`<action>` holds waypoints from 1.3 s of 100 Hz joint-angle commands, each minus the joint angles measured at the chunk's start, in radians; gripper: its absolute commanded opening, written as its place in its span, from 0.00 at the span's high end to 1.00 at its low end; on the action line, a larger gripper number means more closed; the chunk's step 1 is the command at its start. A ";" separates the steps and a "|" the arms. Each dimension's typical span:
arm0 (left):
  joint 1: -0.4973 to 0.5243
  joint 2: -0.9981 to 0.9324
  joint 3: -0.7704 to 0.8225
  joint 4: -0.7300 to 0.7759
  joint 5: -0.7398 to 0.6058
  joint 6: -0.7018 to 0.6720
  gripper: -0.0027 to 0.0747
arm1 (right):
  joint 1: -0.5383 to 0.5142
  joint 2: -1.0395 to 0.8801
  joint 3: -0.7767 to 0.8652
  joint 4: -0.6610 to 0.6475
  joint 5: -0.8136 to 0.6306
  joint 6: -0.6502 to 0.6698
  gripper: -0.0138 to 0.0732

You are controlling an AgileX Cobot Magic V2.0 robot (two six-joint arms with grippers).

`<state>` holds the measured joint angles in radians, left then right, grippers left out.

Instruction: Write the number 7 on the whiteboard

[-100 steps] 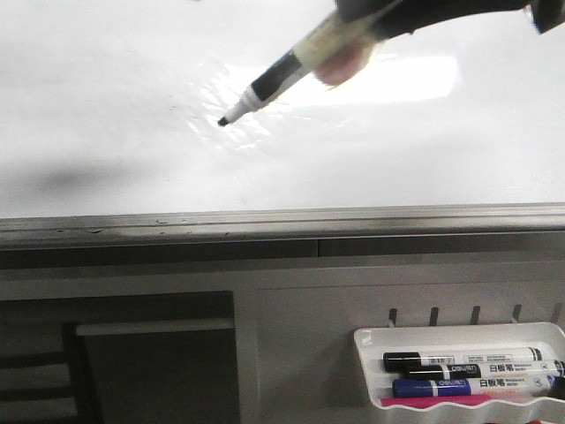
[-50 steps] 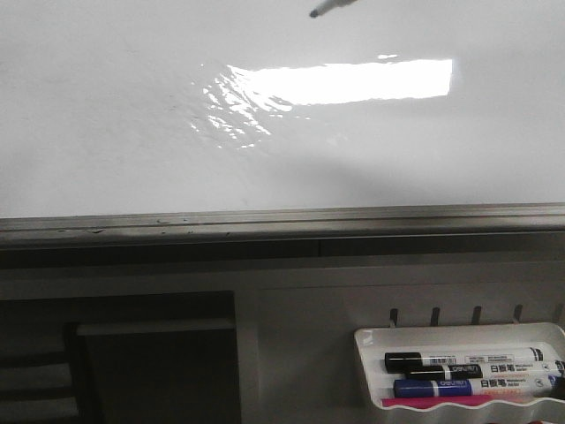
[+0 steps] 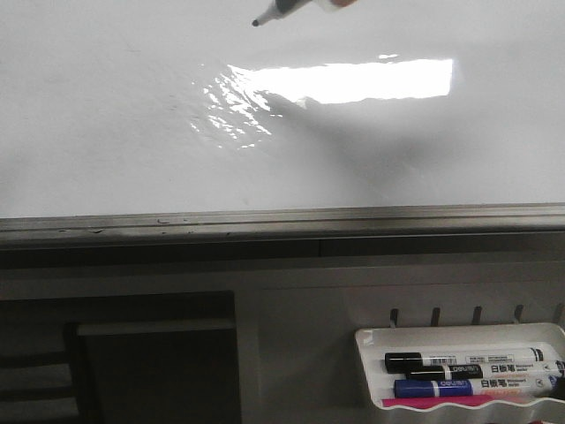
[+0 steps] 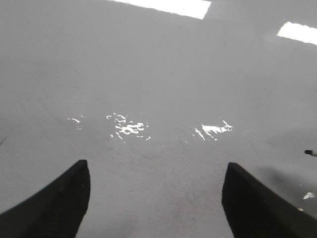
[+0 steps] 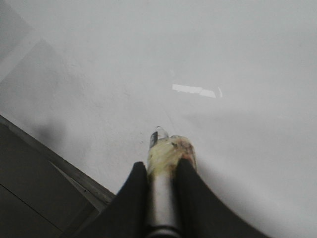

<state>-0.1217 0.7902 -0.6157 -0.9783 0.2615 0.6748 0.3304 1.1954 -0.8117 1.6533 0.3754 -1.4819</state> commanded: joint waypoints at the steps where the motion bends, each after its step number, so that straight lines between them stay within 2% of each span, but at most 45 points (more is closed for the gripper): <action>1: 0.000 -0.008 -0.027 -0.024 -0.047 -0.009 0.30 | 0.006 0.022 -0.064 0.066 -0.008 -0.047 0.91; 35: 0.000 -0.008 -0.027 -0.024 -0.047 -0.009 0.30 | 0.006 0.098 -0.099 0.066 -0.109 -0.055 0.91; 79: 0.000 -0.008 -0.027 -0.024 -0.048 -0.009 0.30 | 0.003 0.005 -0.011 0.057 -0.295 -0.055 0.91; 130: 0.000 -0.008 -0.027 -0.024 -0.048 -0.009 0.30 | -0.020 -0.018 0.067 0.058 -0.215 -0.027 0.91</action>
<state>-0.1217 0.7902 -0.6157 -0.9783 0.2598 0.6731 0.3202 1.1947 -0.7556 1.6865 0.1630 -1.5211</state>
